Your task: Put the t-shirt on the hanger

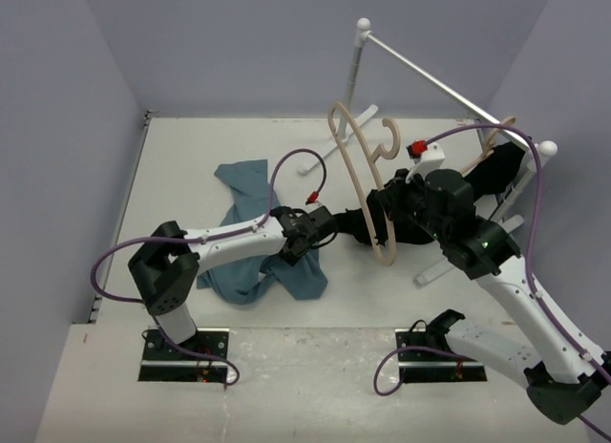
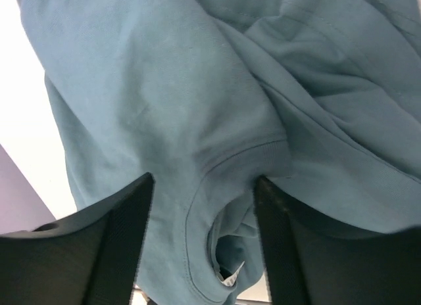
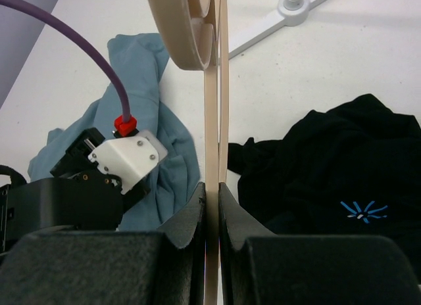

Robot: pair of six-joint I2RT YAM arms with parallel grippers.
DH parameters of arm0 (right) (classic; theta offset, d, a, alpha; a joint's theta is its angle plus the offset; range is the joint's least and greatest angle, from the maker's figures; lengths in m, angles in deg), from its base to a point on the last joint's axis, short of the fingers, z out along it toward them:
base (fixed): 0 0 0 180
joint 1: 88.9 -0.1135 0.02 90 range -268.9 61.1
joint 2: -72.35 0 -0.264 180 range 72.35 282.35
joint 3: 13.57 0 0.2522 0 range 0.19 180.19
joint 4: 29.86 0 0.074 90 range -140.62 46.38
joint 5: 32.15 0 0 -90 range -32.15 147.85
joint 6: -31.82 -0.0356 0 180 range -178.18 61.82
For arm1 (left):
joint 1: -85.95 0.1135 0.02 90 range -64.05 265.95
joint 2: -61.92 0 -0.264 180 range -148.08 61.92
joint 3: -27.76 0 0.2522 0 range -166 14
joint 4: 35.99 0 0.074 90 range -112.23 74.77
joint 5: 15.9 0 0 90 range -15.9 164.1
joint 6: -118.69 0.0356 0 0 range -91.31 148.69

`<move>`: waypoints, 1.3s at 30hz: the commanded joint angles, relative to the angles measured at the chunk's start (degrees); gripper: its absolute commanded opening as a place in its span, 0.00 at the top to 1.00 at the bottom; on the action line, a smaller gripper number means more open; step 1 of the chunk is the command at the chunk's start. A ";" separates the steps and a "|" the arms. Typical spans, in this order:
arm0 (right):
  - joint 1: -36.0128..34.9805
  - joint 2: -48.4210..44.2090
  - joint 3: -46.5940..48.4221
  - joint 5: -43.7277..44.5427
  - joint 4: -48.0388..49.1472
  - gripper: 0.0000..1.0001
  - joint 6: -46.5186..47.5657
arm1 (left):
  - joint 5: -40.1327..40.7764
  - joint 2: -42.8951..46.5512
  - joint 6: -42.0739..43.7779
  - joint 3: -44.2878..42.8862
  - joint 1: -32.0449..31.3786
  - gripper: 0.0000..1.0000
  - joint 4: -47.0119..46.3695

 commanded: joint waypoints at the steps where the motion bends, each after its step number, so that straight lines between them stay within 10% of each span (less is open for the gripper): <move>1: 0.53 0.07 0.56 -0.38 2.83 1.00 1.20 | -0.85 2.78 2.10 1.03 0.78 0.45 -4.06; 14: 0.55 -1.88 -3.73 -2.75 1.66 1.00 -2.45 | -2.04 2.97 1.64 0.77 3.89 0.99 -7.05; 39: 0.43 -27.72 -29.55 -37.75 -2.14 1.00 -17.49 | -2.15 2.06 -5.46 -7.50 12.30 1.00 -12.18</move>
